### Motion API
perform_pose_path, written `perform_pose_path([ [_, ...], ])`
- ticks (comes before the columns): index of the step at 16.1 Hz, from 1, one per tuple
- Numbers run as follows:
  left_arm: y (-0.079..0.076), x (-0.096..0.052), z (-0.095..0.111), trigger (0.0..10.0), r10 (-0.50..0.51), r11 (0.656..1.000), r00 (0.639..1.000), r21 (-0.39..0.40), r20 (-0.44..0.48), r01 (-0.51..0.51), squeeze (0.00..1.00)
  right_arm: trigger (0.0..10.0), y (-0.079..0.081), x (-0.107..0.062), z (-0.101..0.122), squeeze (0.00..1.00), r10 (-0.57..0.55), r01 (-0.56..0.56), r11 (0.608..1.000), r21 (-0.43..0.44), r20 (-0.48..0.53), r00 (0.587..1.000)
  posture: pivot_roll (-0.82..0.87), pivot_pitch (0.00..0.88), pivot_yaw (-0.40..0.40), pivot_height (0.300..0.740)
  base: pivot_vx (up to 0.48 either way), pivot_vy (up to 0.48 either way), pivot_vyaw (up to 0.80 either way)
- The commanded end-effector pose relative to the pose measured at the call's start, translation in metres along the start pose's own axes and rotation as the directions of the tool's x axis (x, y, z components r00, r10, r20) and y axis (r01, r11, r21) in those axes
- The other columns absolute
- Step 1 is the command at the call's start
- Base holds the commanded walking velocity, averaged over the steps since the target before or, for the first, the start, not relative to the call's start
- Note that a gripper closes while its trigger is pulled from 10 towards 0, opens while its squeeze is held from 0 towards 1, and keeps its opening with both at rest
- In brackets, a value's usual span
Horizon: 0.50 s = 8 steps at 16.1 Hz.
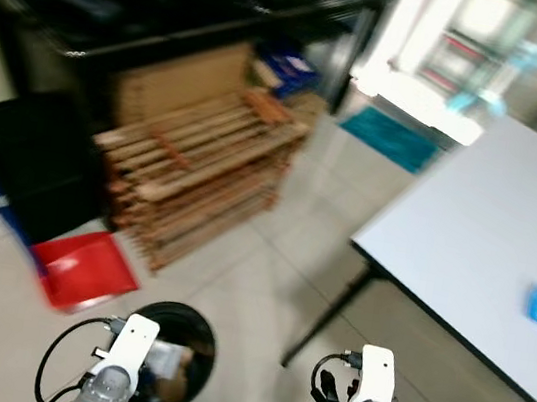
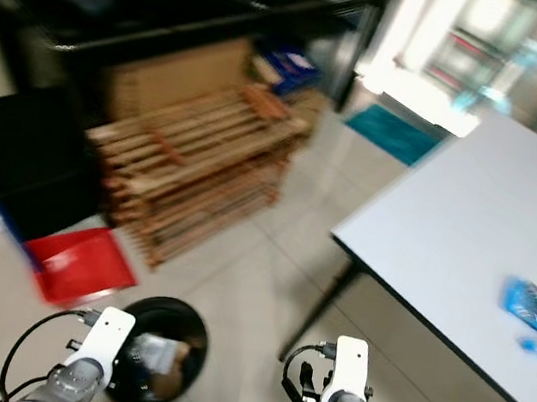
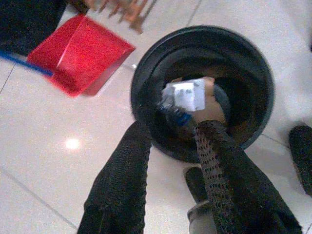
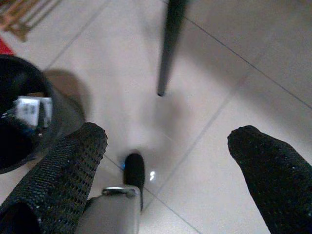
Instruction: Picking trash to rubbish bin
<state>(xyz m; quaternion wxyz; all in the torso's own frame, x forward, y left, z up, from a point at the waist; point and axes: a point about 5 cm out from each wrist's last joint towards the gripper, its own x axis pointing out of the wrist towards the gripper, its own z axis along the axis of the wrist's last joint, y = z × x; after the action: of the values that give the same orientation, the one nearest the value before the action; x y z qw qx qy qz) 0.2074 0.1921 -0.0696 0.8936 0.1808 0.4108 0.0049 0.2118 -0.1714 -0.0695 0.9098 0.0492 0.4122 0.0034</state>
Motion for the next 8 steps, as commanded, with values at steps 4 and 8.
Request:
perform_pose_path([
  [4, -0.0047, -0.0001, 0.0009, 10.0, -0.001, 1.000, 1.000, 0.019, -0.006, 0.001, 0.00, 10.0, -0.0103, -0.0027, -0.0067, 0.00, -0.048, 0.048, 0.999, 0.024, -0.014, 0.999, -0.03, 0.050, -0.113, 0.740, 0.000, -0.353, 0.00],
  [8, -0.0044, -0.0002, 0.0005, 10.0, 0.001, 1.000, 1.000, 0.020, -0.007, -0.001, 0.00, 10.0, -0.0099, -0.0028, -0.0087, 0.00, -0.046, 0.046, 0.999, 0.028, -0.031, 0.998, -0.03, 0.065, -0.112, 0.740, 0.000, -0.354, -0.27],
])
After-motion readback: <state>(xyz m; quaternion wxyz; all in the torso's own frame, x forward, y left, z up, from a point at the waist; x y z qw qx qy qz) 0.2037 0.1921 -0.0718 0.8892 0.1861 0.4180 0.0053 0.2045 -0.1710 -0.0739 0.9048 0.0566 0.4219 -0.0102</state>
